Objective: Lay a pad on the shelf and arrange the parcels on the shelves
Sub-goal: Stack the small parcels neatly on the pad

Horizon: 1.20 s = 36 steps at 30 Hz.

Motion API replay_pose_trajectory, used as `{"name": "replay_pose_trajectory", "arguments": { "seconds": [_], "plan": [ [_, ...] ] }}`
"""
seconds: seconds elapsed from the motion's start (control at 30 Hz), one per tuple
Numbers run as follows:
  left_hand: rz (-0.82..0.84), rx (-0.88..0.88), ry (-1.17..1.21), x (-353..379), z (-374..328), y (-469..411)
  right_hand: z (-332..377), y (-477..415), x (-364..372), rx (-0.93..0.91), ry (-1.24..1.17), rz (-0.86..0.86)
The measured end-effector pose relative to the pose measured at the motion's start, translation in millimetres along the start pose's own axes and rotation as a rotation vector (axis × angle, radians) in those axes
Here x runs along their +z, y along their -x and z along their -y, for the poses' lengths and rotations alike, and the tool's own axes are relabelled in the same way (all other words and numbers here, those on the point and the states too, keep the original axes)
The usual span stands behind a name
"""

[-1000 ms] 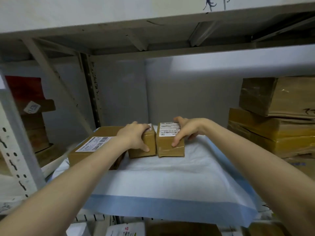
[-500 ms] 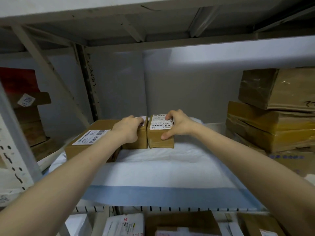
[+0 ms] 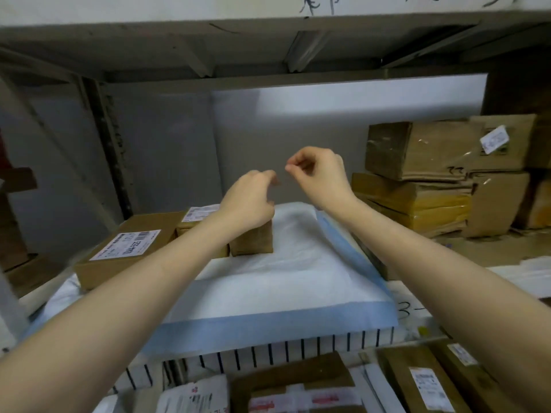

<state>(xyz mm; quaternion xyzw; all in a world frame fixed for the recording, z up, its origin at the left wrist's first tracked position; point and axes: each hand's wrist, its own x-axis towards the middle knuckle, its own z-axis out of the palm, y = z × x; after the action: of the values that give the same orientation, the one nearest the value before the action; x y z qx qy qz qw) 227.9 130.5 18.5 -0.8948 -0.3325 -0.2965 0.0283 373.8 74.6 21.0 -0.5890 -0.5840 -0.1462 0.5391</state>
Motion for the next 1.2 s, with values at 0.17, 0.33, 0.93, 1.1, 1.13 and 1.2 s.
{"name": "replay_pose_trajectory", "arguments": {
  "seconds": [0.17, 0.33, 0.93, 1.1, 1.13, 1.2],
  "plan": [
    [-0.023, -0.009, 0.269, 13, -42, -17, 8, 17, -64, -0.166, 0.210, -0.202],
    [0.014, -0.057, 0.593, 18, -97, -30, -12, 29, -121, -0.185, 0.413, -0.347],
    [-0.169, -0.173, 1.031, 24, -203, -62, -87, 29, -198, 0.074, 0.075, -0.030],
    [-0.378, -0.126, 1.057, 12, -196, -52, -70, 29, -186, -0.123, 0.244, 0.048],
    [-0.417, -0.131, 1.048, 9, -192, -49, -66, 30, -179, -0.156, 0.293, 0.017],
    [-0.498, -0.130, 1.066, 6, -183, -43, -58, 31, -171, -0.210, 0.314, -0.041]
  ]
}}
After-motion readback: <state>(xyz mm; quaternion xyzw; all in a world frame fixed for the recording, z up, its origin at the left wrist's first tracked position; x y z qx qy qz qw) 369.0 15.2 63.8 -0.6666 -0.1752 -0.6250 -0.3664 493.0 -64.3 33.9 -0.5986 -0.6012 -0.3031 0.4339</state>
